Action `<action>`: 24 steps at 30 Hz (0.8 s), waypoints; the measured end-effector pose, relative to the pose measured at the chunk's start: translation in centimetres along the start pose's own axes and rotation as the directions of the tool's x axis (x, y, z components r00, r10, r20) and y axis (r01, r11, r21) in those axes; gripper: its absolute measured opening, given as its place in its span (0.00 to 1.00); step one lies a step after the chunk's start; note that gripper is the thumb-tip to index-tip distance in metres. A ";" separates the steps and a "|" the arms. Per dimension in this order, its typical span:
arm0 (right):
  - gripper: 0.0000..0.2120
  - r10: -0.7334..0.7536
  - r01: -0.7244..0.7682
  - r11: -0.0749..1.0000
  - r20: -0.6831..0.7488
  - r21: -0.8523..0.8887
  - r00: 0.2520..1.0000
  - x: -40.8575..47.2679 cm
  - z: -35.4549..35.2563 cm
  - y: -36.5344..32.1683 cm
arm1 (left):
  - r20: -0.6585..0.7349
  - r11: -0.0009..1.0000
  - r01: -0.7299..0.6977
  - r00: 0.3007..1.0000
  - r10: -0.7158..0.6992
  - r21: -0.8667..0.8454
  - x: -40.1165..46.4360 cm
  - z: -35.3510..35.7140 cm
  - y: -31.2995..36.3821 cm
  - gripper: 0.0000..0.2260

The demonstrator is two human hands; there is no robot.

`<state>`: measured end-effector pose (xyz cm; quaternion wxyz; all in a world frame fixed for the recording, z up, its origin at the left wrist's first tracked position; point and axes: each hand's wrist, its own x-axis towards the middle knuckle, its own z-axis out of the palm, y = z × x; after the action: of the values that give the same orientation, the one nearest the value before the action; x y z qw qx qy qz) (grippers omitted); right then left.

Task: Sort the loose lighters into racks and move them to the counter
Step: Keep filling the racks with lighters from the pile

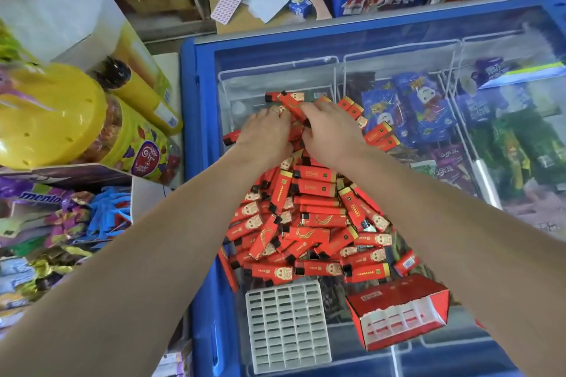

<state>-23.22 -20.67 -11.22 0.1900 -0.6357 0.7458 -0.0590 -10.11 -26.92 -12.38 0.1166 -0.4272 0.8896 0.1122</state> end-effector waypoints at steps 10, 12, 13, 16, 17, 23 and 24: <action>0.23 0.094 -0.082 0.994 0.177 -0.071 0.980 5.3 0.7 -0.7 | -0.106 0.995 0.021 0.994 -0.032 -0.101 -0.4 0.8 -2.2 0.18; 0.21 0.109 -0.087 0.989 0.195 -0.118 0.975 5.5 0.9 -1.0 | -0.164 0.950 0.080 0.977 -0.134 -0.301 -0.7 0.5 -3.1 0.14; 0.21 0.107 -0.082 0.987 0.185 -0.138 0.977 5.4 1.0 -1.2 | -0.165 0.886 0.125 0.962 -0.219 -0.446 -0.9 0.3 -3.6 0.10; 0.20 0.058 -0.042 0.985 0.088 -0.170 0.994 4.8 1.0 -1.4 | 0.006 0.543 0.253 0.910 -0.415 -0.800 -1.9 -0.6 -4.8 0.10; 0.20 0.044 -0.036 0.985 0.046 -0.167 0.998 4.5 1.0 -1.4 | 0.079 0.424 0.287 0.893 -0.443 -0.859 -2.4 -0.7 -5.2 0.13; 0.20 0.000 -0.001 0.997 -0.008 -0.073 1.000 3.0 0.7 -1.4 | 0.198 0.105 0.292 0.830 -0.522 -0.951 -5.6 -0.4 -6.3 0.10; 0.22 -0.005 0.004 0.999 -0.020 -0.051 1.000 2.8 0.6 -1.5 | 0.212 0.078 0.295 0.825 -0.524 -0.952 -6.0 -0.3 -6.4 0.09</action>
<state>-21.98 -23.53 -11.92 0.1662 -0.6415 0.7474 -0.0468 -1.45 -26.48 -10.89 -0.2301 -0.6438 0.4693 0.5589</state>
